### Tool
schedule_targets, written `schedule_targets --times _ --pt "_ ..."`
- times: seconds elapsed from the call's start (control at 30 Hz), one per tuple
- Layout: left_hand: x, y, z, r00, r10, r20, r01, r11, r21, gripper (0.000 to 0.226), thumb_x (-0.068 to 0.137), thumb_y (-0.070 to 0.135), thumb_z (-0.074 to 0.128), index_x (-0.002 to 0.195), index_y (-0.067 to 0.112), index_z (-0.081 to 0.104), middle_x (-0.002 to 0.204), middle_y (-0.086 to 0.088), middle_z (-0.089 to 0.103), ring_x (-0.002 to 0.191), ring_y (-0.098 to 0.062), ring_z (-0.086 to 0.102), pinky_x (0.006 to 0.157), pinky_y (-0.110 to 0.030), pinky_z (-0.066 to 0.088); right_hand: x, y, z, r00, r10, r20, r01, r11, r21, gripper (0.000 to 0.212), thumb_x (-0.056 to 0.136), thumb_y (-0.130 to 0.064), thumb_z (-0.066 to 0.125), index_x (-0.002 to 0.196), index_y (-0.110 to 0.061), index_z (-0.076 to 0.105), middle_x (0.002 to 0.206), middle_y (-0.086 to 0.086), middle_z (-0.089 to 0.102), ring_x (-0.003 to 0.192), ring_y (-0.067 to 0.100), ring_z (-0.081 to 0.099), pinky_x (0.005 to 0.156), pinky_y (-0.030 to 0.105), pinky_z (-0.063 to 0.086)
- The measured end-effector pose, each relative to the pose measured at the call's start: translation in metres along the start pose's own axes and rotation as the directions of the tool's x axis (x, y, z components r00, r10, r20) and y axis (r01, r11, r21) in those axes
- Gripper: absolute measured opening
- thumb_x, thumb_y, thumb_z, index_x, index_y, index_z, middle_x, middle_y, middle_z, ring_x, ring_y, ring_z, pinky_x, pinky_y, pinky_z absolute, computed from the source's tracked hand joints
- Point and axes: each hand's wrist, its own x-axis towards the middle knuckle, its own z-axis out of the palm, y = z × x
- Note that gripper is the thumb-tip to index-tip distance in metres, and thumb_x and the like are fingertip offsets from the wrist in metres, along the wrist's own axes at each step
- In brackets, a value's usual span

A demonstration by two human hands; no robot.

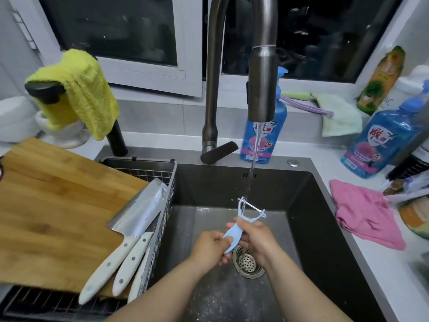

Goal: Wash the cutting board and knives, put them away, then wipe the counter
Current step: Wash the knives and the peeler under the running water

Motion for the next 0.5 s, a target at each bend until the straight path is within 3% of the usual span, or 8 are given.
schedule_targets --times 0.1,0.27,0.4,0.5 --pt "0.003 0.001 0.0 1.0 -0.009 -0.003 0.009 1.0 -0.003 0.03 0.092 0.008 0.048 0.063 0.013 0.05 0.026 0.007 0.046 0.025 0.0 0.04 0.034 -0.011 0.034 0.005 0.001 0.001 1.0 -0.001 -0.021 0.001 1.0 0.018 0.025 0.098 -0.013 0.038 0.08 -0.009 0.053 0.07 0.004 0.065 0.045 0.006 0.064 0.048 0.019 0.053" --pt "0.008 0.002 -0.003 1.0 -0.013 -0.022 0.013 1.0 -0.014 0.03 0.092 0.008 0.047 0.063 0.014 0.051 0.026 0.007 0.045 0.024 0.001 0.04 0.034 -0.01 0.033 0.011 0.001 -0.002 0.996 0.035 0.083 -0.033 0.999 -0.017 0.022 0.092 0.006 0.04 0.079 0.0 0.057 0.058 0.001 0.068 0.049 0.009 0.065 0.051 0.019 0.053" --pt "0.012 0.002 0.002 1.0 -0.008 -0.014 0.008 1.0 -0.001 0.032 0.092 0.008 0.047 0.061 0.014 0.051 0.028 0.007 0.047 0.026 0.001 0.042 0.035 -0.012 0.035 0.014 0.001 -0.003 0.999 0.023 0.03 -0.022 1.0 -0.016 0.026 0.099 -0.013 0.036 0.079 -0.006 0.052 0.071 0.006 0.065 0.046 0.01 0.063 0.051 0.021 0.052" --pt "0.014 0.005 0.003 0.999 0.005 -0.034 -0.005 1.0 -0.014 0.034 0.092 0.007 0.046 0.059 0.015 0.052 0.032 0.007 0.049 0.026 0.001 0.042 0.033 -0.011 0.034 0.012 0.004 -0.002 0.995 0.039 0.094 -0.036 0.999 -0.029 0.018 0.093 0.001 0.043 0.08 -0.007 0.05 0.077 0.011 0.062 0.043 0.011 0.058 0.045 0.022 0.047"
